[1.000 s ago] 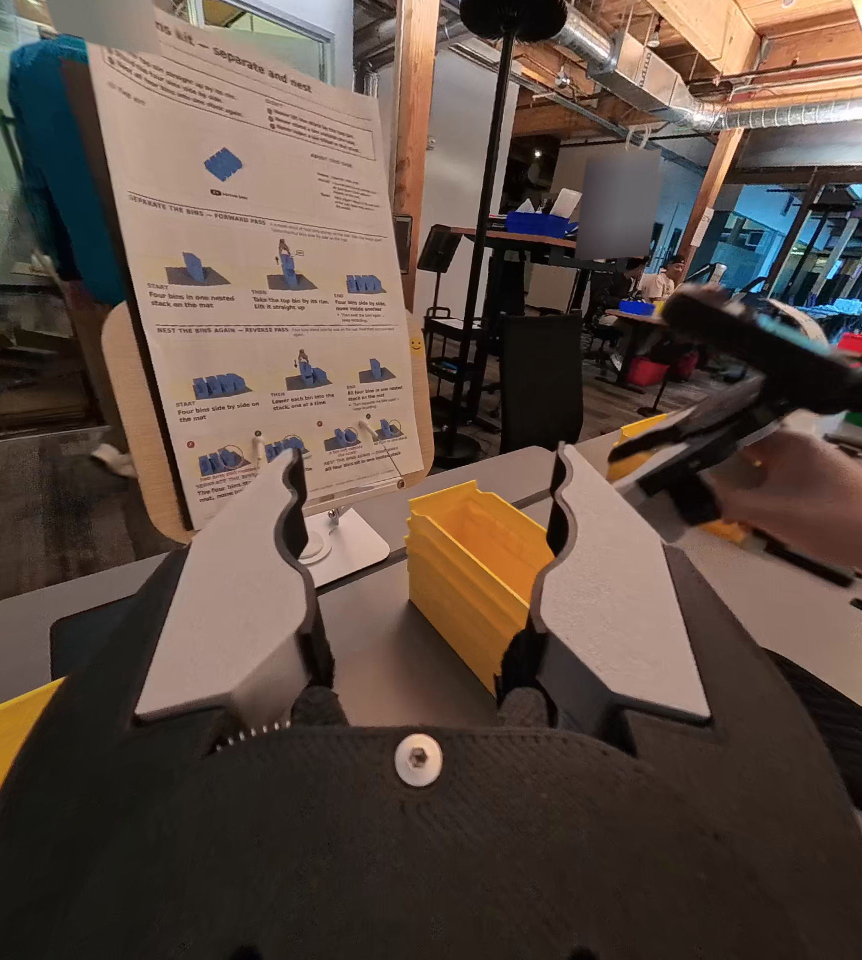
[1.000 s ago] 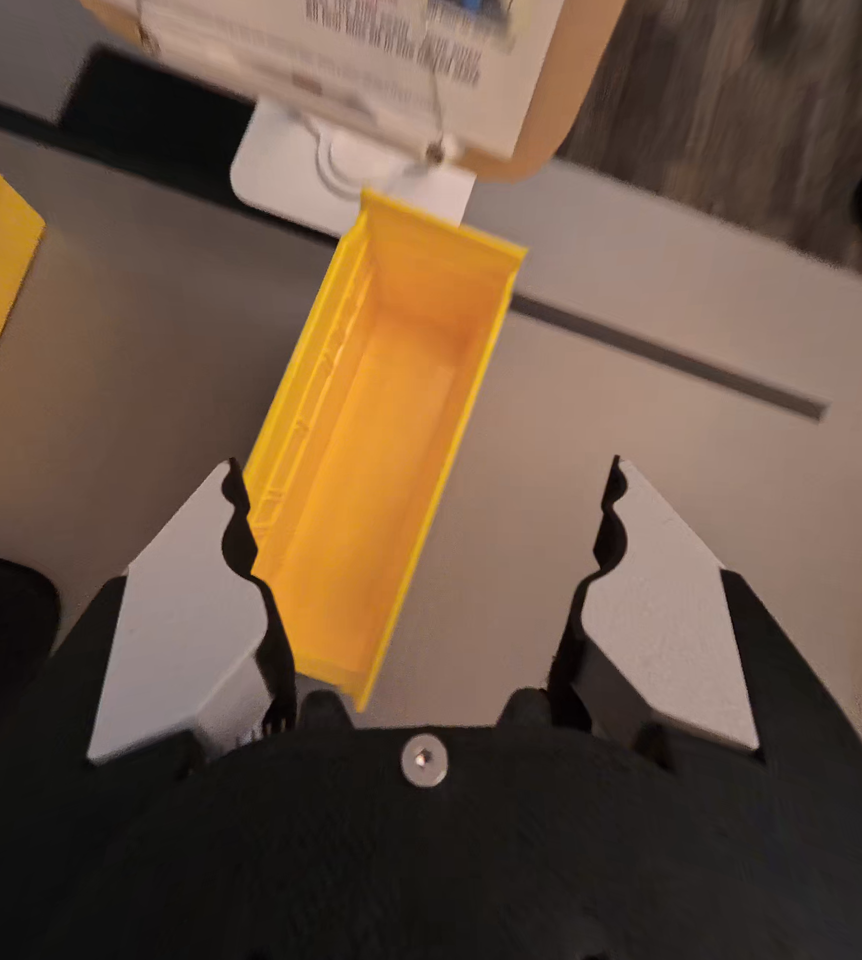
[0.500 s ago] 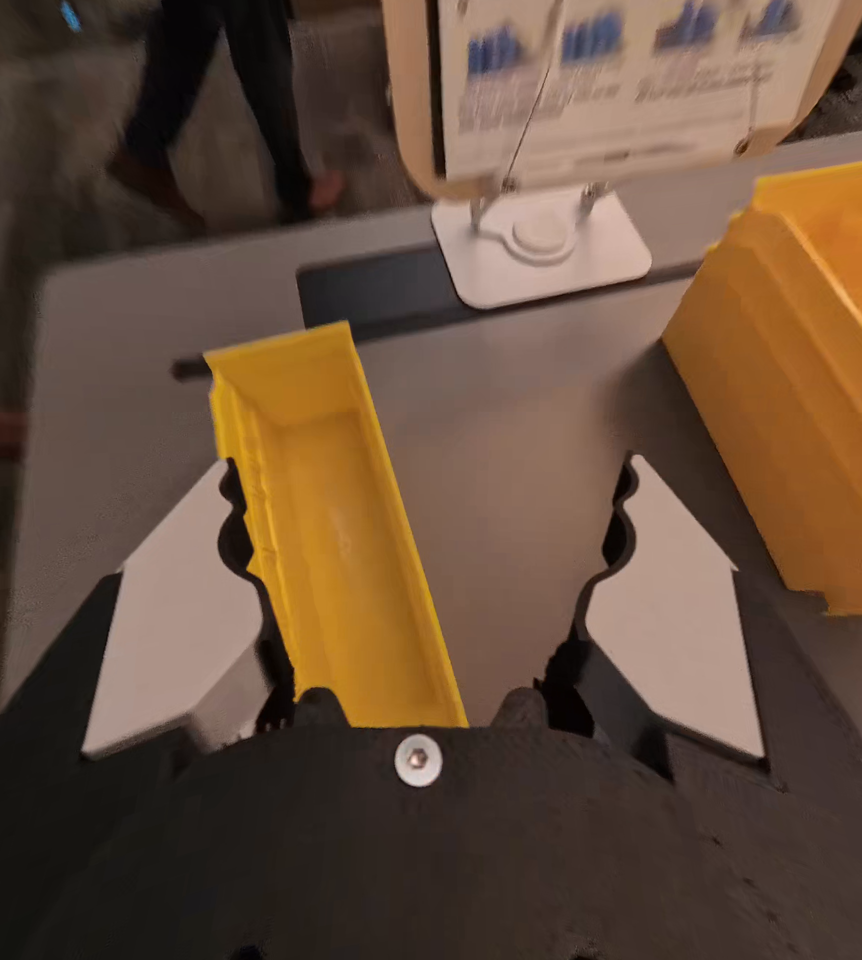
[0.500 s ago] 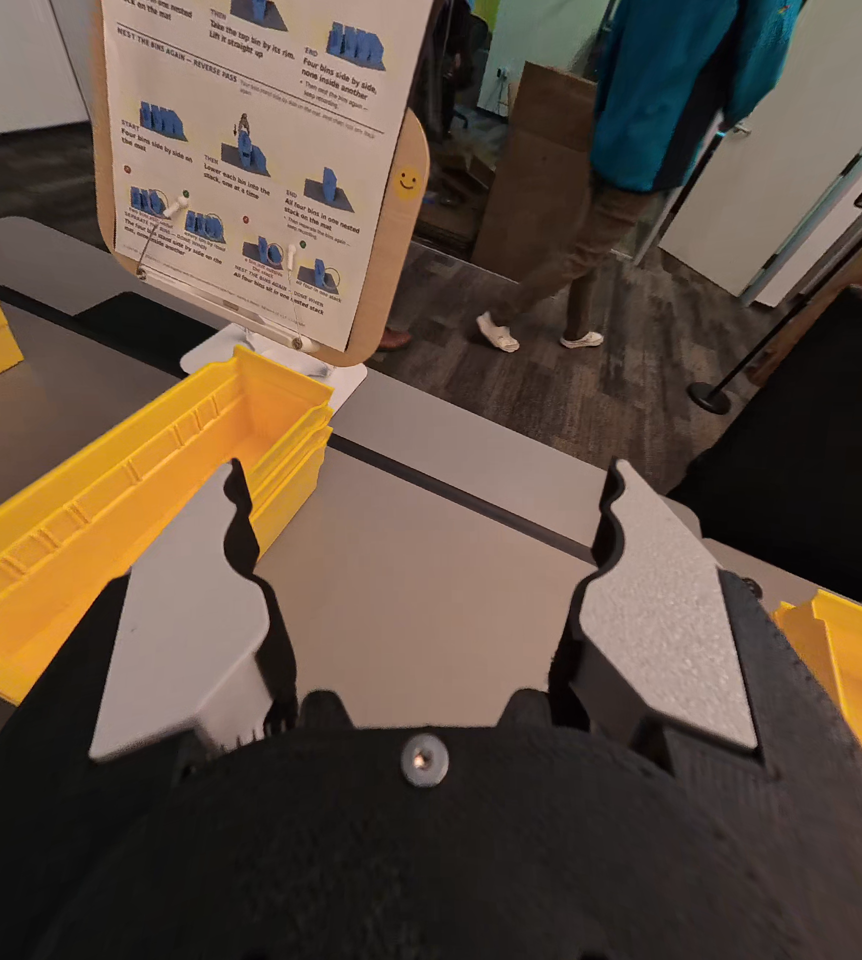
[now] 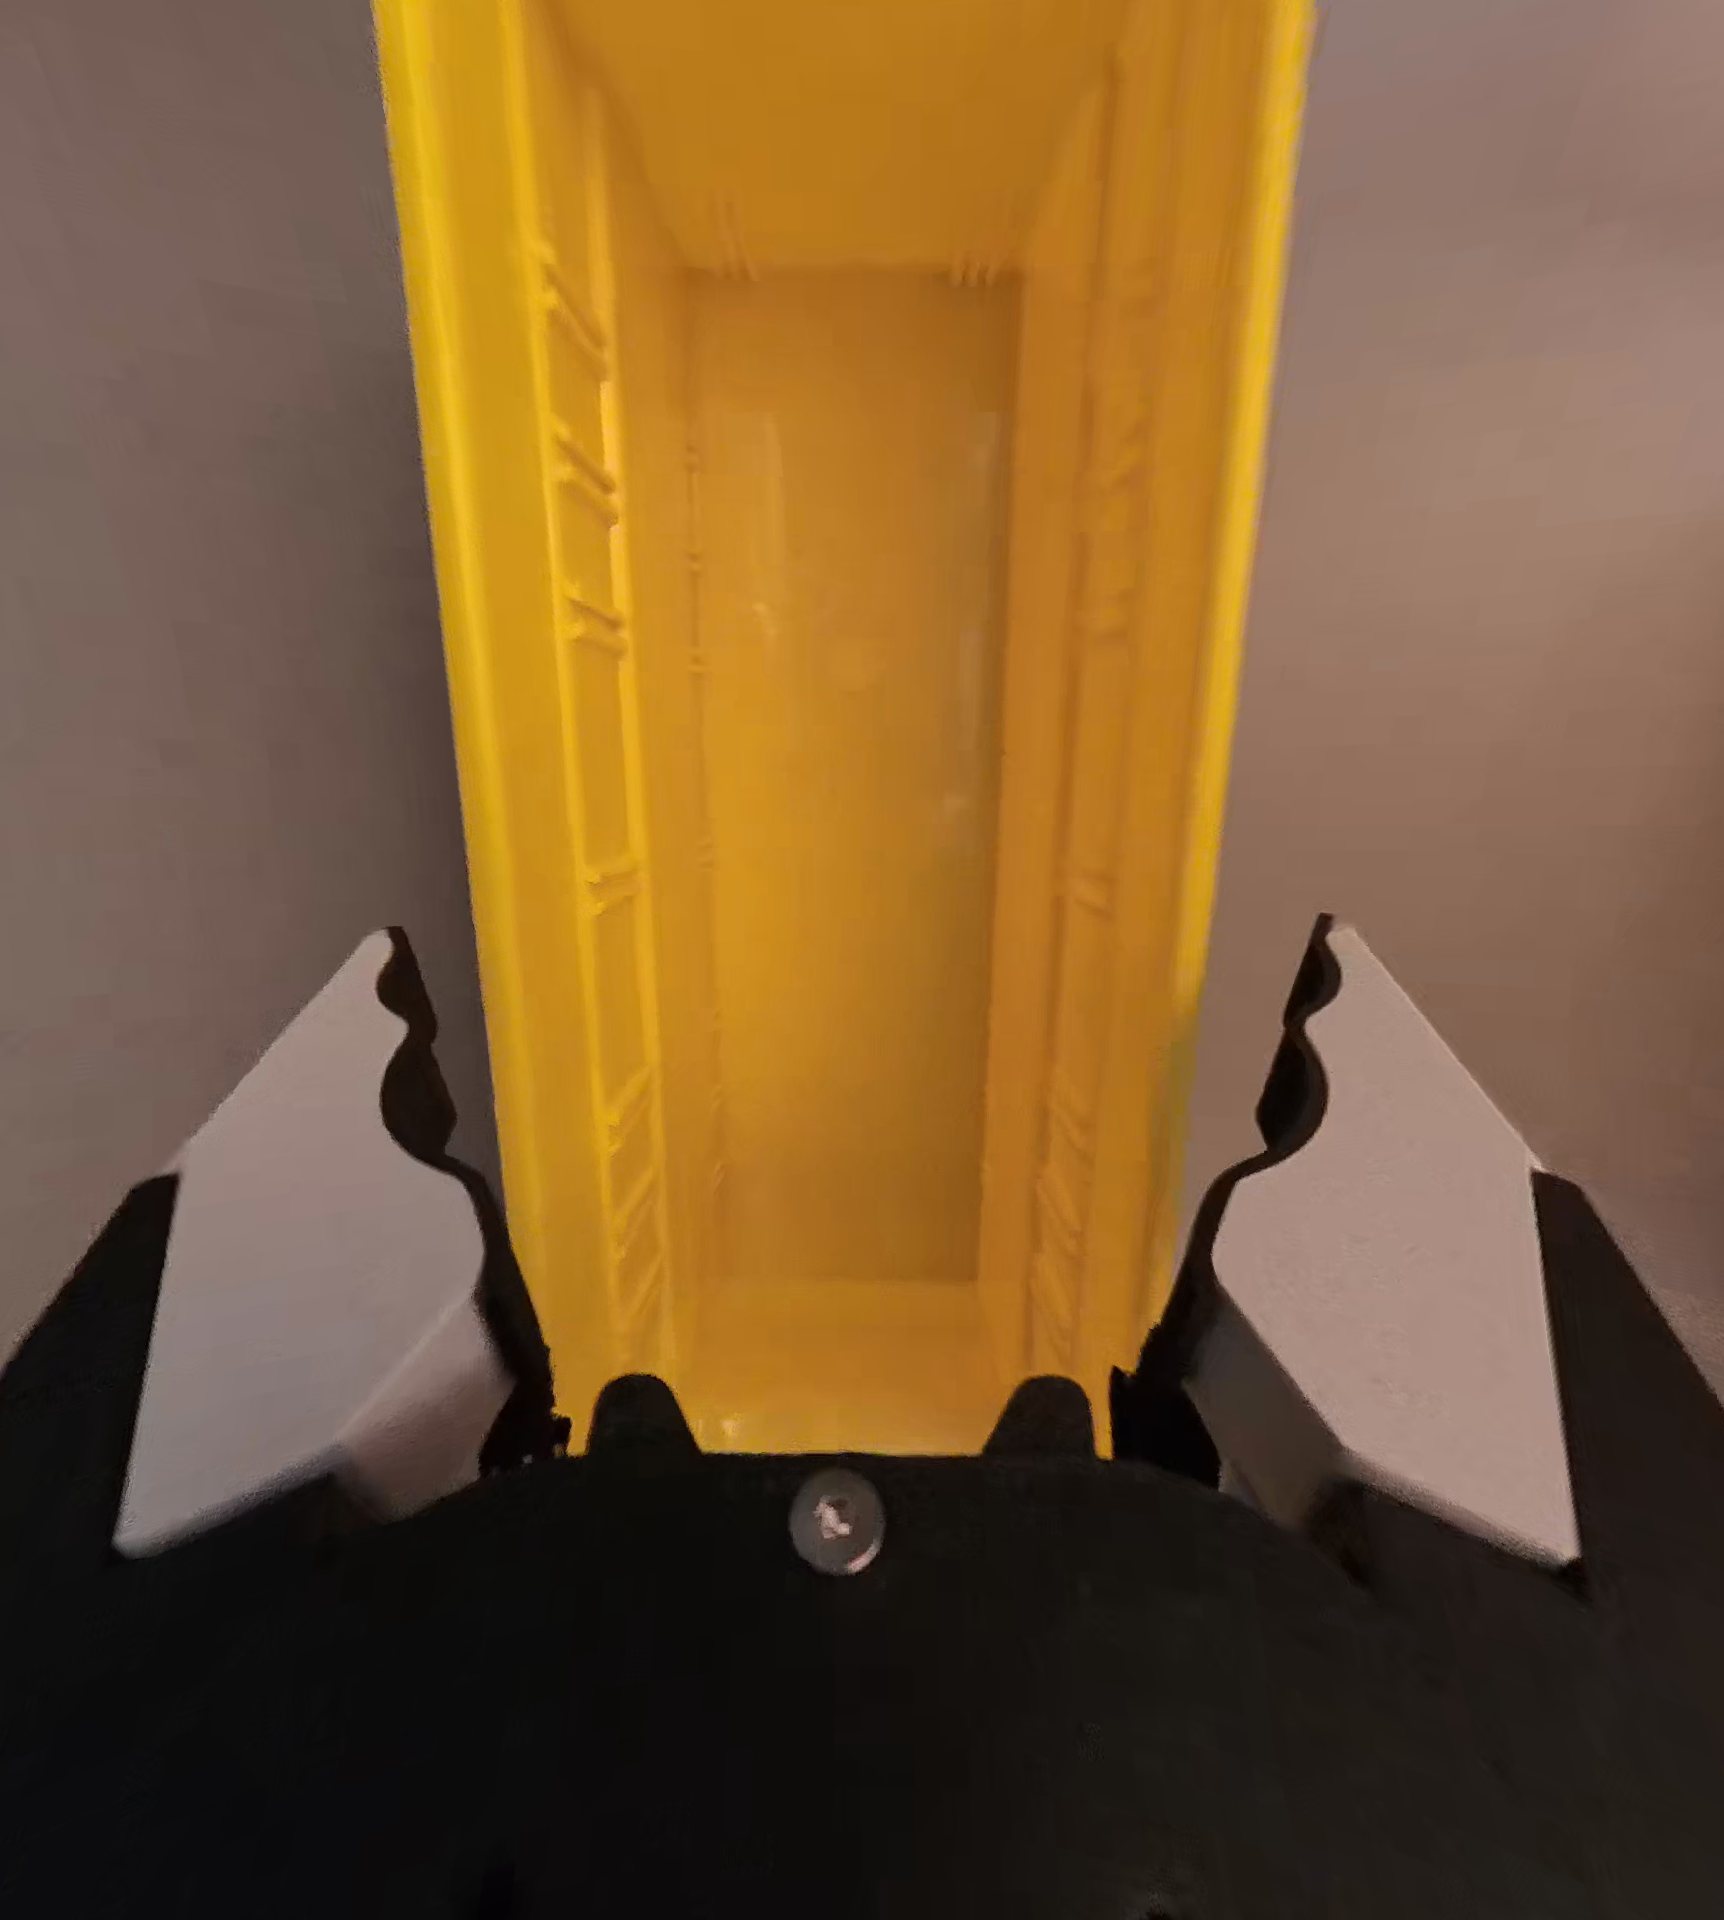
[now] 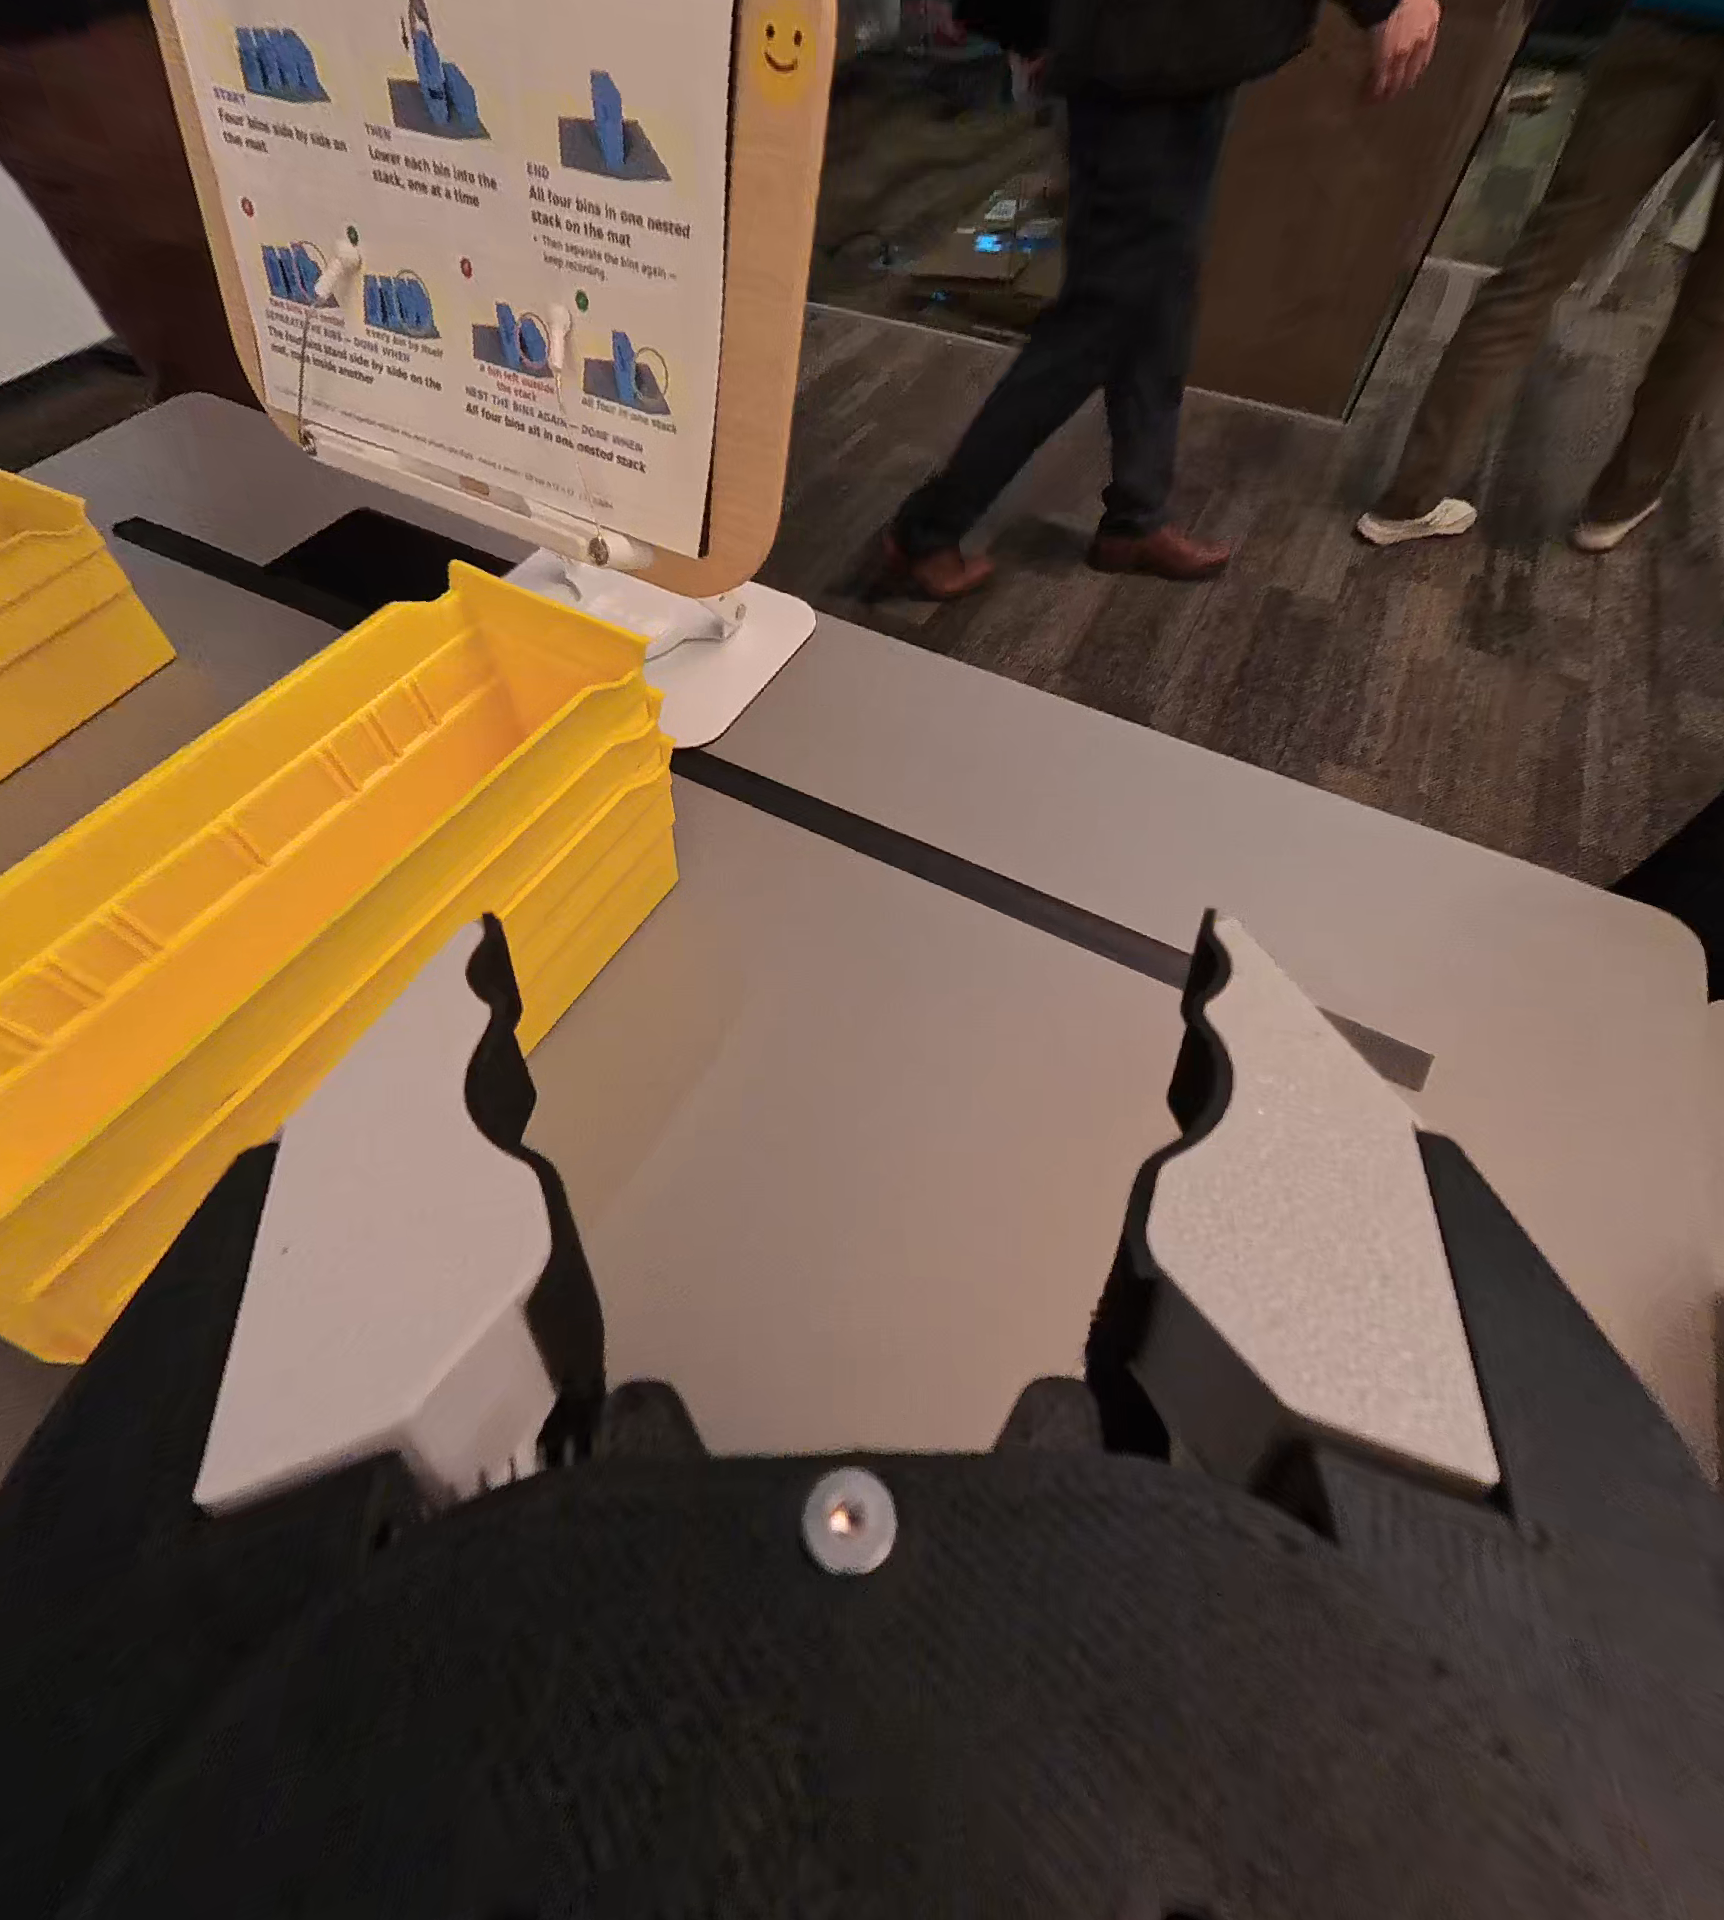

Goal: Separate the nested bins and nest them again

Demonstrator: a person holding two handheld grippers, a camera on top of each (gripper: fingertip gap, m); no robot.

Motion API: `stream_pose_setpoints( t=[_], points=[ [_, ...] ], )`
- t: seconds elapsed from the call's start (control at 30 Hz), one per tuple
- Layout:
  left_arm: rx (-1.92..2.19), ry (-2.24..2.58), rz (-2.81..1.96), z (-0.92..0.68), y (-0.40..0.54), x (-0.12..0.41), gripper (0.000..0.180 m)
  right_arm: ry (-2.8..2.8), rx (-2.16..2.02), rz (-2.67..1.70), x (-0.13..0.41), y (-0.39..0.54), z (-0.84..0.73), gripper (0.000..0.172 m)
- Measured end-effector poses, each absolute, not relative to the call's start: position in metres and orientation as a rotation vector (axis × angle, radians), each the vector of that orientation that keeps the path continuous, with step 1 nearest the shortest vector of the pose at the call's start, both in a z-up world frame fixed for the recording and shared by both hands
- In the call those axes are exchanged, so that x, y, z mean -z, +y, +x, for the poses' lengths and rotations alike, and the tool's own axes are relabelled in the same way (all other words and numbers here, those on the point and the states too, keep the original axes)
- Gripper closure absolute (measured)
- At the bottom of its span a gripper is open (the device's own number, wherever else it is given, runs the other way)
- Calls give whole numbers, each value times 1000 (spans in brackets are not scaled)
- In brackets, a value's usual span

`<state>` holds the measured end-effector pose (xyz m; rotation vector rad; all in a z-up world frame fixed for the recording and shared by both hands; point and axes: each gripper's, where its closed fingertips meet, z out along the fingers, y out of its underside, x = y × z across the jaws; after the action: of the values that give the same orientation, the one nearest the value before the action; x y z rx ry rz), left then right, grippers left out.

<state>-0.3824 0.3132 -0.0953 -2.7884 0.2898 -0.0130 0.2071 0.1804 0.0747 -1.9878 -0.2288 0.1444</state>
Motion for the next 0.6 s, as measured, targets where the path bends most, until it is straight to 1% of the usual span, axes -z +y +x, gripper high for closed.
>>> stream_pose_setpoints(
  t=[0.1,0.23,0.33,0.47,0.6],
  points=[
    [-6,247,-2858,-387,310,109,24,-238,-158,-2014,-68,183,209,46],
    [11,240,-2885,-385,308,109,33,-274,-189,-2016,-67,185,201,48],
    [-14,259,-2909,-382,302,108,36,-301,-201,-2032,-63,186,195,49],
    [-82,300,-2880,-376,301,104,45,-321,-204,-2057,-57,187,193,50],
    [-88,354,-2865,-362,298,100,58,-326,-203,-2071,-54,187,192,50]
  ],
)
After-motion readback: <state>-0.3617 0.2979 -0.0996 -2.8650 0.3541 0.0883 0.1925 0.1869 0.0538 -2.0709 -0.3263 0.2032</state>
